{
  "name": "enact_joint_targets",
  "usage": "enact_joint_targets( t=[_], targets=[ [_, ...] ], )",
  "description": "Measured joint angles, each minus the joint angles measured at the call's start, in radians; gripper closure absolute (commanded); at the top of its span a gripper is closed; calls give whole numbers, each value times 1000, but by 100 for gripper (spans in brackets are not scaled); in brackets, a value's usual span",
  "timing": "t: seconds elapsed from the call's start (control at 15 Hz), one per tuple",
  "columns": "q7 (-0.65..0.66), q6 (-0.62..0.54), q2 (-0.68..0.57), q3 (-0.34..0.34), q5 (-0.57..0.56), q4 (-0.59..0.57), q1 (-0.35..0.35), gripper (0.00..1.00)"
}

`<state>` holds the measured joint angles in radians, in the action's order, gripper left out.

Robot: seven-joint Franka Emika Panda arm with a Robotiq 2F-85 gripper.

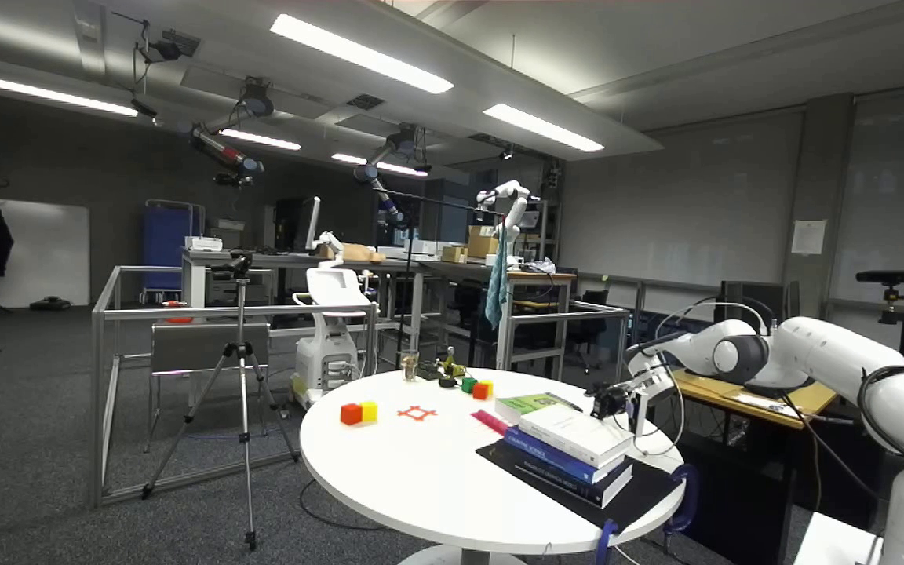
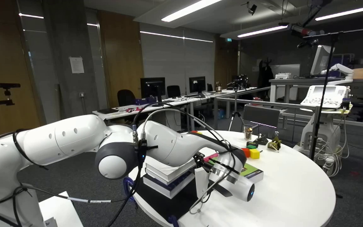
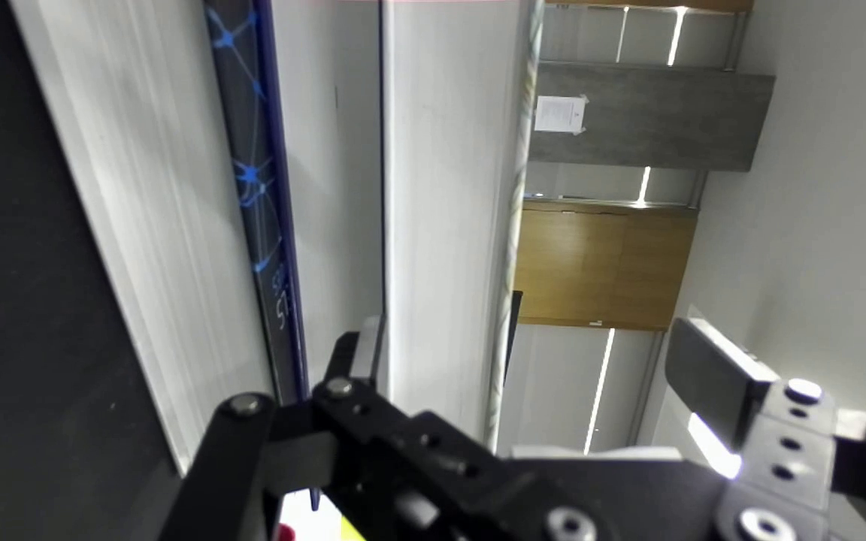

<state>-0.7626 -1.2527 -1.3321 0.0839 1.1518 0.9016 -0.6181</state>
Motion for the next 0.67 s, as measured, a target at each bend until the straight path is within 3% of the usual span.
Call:
enact_joint_targets(
  t=[0.67],
  targets=[
    [-2,0,-20,6,0,-1,3,0]
  ],
)
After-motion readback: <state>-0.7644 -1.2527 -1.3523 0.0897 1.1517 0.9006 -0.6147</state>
